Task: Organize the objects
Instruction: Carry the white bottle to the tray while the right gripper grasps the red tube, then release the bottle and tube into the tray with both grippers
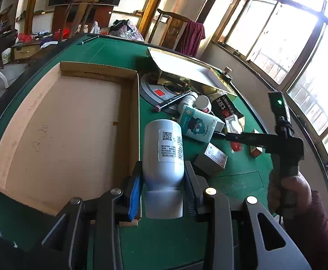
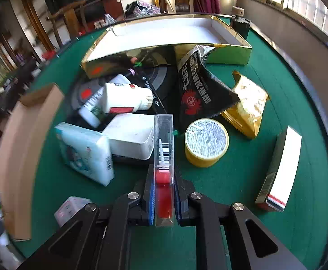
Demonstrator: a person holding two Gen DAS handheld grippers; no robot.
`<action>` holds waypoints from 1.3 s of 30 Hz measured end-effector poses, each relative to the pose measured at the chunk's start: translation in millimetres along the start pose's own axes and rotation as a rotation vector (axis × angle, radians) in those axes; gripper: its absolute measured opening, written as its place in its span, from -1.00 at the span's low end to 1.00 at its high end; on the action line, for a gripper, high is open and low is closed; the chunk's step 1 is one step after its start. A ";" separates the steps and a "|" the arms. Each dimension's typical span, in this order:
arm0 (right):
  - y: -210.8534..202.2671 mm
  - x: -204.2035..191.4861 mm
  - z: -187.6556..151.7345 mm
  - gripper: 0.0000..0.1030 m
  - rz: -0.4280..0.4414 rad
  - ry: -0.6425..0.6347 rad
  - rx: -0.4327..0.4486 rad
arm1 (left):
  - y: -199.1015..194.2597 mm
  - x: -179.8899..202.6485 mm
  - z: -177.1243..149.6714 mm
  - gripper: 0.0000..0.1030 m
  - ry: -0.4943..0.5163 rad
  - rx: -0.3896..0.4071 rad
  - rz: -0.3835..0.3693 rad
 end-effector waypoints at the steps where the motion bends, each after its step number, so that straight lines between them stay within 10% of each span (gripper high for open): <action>1: -4.9 1.9 -0.7 -0.72 0.015 0.011 0.006 | -2.5 -0.6 0.5 -0.36 -0.002 0.005 0.002; 9: -69.0 -21.4 11.4 -0.72 0.229 0.024 0.068 | -40.3 -6.0 27.2 -0.36 -0.017 0.034 -0.020; 19: -131.4 -177.3 94.0 -0.71 0.669 -0.030 -0.045 | -59.3 -37.3 124.7 -0.36 0.025 0.035 0.095; 30: 30.0 -248.0 76.2 -0.70 0.444 -0.021 -0.227 | 62.1 -132.4 125.8 -0.36 -0.135 -0.108 0.156; 39: 68.1 -251.9 81.6 -0.66 0.358 -0.064 -0.229 | 99.9 -161.8 127.1 -0.36 -0.201 -0.108 0.121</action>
Point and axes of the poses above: each gripper's, at about its wrist camera, not at the fingertips, and y roughly the way its jaws point, x to its right, z to its top, the point moved 8 cm from there along y, roughly the way its jaws point, and after that the axes turned 6 degrees about -z, right-handed, at the moved point
